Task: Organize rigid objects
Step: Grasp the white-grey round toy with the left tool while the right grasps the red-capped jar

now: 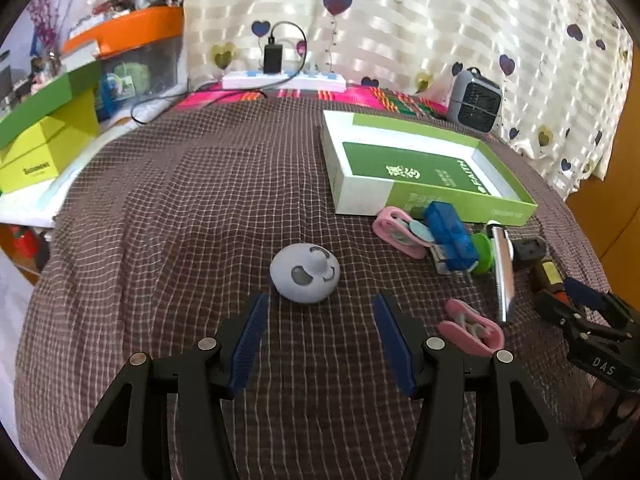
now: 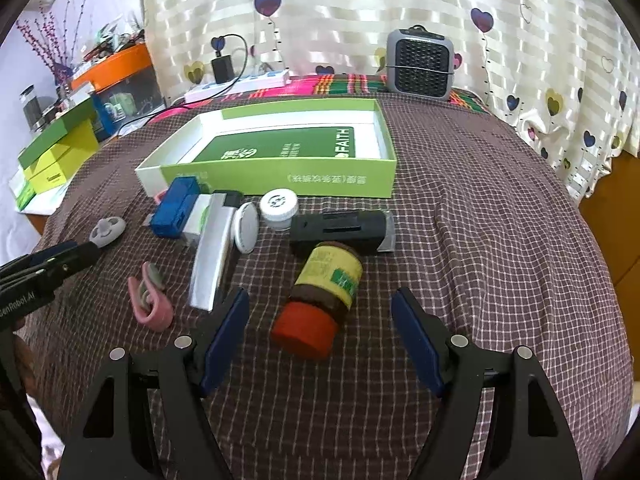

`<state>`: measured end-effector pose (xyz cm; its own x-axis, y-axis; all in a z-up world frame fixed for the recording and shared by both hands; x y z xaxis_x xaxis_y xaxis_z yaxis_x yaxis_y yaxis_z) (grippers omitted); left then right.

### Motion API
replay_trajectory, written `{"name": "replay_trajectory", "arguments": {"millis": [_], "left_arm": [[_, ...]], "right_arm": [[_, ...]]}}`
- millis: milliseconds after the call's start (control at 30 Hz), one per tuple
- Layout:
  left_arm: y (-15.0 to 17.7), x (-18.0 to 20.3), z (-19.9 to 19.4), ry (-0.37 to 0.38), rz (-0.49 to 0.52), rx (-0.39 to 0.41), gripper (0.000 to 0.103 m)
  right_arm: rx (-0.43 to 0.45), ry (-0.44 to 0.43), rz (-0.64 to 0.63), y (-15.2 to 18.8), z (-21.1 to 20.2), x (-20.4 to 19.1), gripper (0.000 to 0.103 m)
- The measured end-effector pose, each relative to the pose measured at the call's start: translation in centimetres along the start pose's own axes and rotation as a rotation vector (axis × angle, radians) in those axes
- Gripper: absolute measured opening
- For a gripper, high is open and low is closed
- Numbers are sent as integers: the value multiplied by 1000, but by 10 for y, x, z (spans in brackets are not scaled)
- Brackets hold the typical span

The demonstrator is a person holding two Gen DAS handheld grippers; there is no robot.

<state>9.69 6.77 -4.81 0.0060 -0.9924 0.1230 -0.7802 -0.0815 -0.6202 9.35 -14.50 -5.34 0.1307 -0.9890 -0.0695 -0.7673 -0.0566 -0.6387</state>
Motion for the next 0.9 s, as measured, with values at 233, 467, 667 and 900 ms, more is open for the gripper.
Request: {"name": "replay_trajectory", "arguments": {"millis": [233,467,667,900], "left_arm": [[-7,-6,12,0,-18,-16,56],[-14,-13,21,2,-51,-28,56],[-18,-19,26,14,-87,-32,54],[-21,-13,27,30,-77,-28,40]], "right_arm": [[-37,16,64,-3,10,16,74],[-46,19,88,-6,14,21,74],[-45,22,96,-10,16,24,70],[-42,14,107,-11,16,27,59]]}}
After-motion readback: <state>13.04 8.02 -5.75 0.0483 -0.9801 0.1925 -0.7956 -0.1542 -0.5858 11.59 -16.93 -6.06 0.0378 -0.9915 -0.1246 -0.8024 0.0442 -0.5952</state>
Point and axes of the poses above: each gripper's, at about its wrist camera, not at the fingertips, and z roughly the way its jaws point, x to its right, y to its underside, the point moved 9 cm from there along z, roughly the way its jaws point, and after that the axes turned 2 degrees about -x, right-handed, at the moved point
